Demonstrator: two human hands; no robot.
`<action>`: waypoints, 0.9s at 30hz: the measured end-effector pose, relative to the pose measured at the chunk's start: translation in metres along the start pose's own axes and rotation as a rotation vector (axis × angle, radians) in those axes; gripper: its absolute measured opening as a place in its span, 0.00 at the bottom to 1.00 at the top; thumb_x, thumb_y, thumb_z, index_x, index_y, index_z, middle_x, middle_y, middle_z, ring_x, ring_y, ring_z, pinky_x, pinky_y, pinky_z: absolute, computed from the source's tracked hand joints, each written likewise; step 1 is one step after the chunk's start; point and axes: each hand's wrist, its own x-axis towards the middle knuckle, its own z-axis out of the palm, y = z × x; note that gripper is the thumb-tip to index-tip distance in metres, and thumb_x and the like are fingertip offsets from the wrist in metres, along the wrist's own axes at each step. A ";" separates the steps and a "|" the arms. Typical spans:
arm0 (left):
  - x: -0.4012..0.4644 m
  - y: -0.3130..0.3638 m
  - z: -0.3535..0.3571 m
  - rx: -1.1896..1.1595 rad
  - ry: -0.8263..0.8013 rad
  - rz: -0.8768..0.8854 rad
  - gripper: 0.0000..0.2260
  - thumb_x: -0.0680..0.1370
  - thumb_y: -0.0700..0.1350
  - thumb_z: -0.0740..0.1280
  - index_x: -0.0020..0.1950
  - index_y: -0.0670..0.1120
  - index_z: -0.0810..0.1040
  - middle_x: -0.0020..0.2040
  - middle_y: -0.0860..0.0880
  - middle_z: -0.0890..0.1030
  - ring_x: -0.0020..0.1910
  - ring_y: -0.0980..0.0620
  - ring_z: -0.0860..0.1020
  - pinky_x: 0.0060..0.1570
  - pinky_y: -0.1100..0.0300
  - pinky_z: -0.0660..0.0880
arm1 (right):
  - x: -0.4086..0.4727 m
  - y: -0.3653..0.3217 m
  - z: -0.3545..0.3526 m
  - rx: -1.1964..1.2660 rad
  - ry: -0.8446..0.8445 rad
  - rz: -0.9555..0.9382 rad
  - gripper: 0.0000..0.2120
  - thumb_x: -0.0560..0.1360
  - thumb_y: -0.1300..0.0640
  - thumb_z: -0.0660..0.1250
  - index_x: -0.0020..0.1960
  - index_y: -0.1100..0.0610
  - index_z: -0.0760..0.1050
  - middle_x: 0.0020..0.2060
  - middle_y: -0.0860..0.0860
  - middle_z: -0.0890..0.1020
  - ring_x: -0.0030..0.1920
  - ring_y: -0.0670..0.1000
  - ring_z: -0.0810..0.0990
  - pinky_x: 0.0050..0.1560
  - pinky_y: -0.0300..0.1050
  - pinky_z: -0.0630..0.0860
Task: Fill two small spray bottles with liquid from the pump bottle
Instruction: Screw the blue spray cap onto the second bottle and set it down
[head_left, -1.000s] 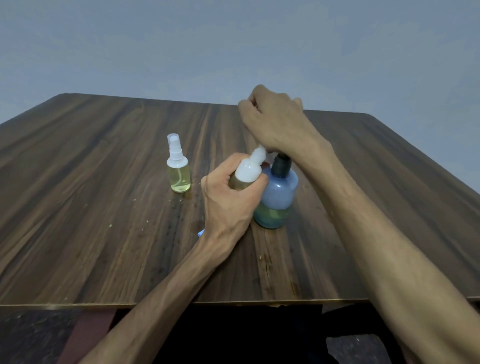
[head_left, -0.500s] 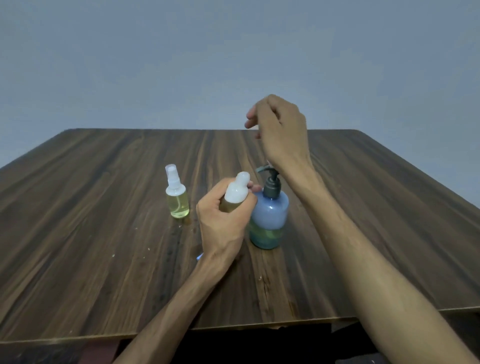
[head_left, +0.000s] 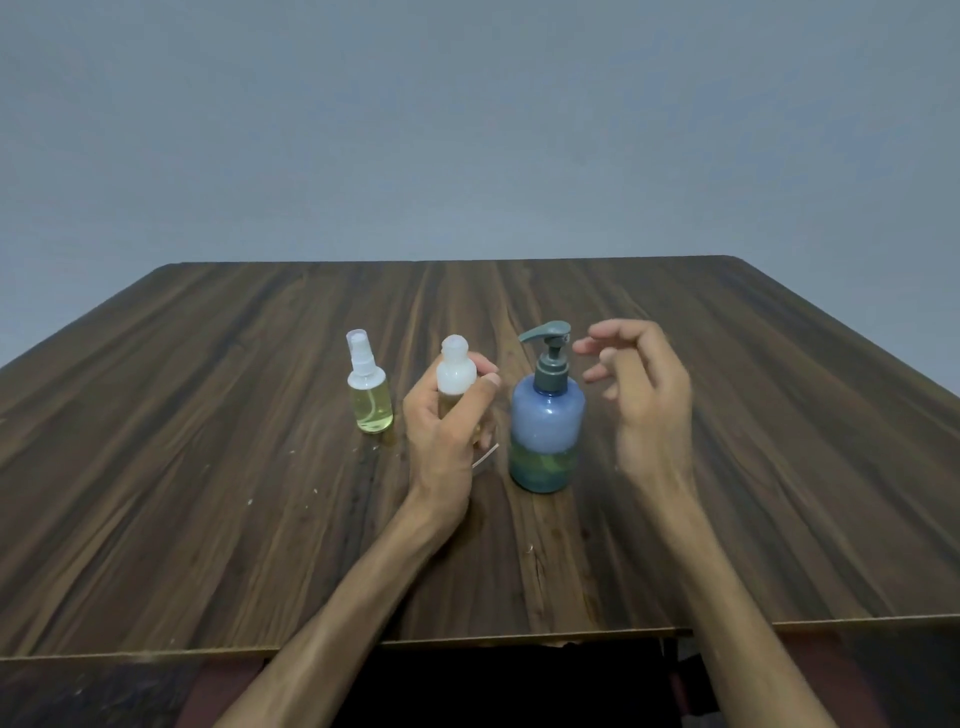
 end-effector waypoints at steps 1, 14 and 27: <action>0.000 0.001 0.000 -0.034 -0.018 -0.012 0.09 0.74 0.47 0.71 0.48 0.42 0.78 0.31 0.50 0.72 0.26 0.52 0.68 0.28 0.62 0.67 | -0.006 0.004 -0.003 -0.009 -0.032 0.004 0.12 0.75 0.53 0.62 0.55 0.50 0.80 0.49 0.48 0.87 0.47 0.48 0.84 0.45 0.33 0.74; 0.004 0.010 -0.018 0.055 -0.080 -0.074 0.13 0.74 0.45 0.64 0.56 0.47 0.82 0.42 0.52 0.80 0.40 0.52 0.79 0.42 0.60 0.76 | -0.043 0.032 -0.010 -0.428 -0.350 0.019 0.34 0.70 0.46 0.82 0.71 0.38 0.70 0.60 0.31 0.79 0.60 0.39 0.79 0.56 0.42 0.78; 0.007 -0.002 -0.049 0.244 -0.008 -0.124 0.16 0.75 0.44 0.78 0.62 0.49 0.87 0.57 0.45 0.86 0.54 0.53 0.84 0.57 0.53 0.85 | -0.045 0.025 -0.008 -0.386 -0.195 0.118 0.40 0.72 0.49 0.83 0.79 0.44 0.68 0.66 0.35 0.79 0.62 0.34 0.79 0.66 0.40 0.78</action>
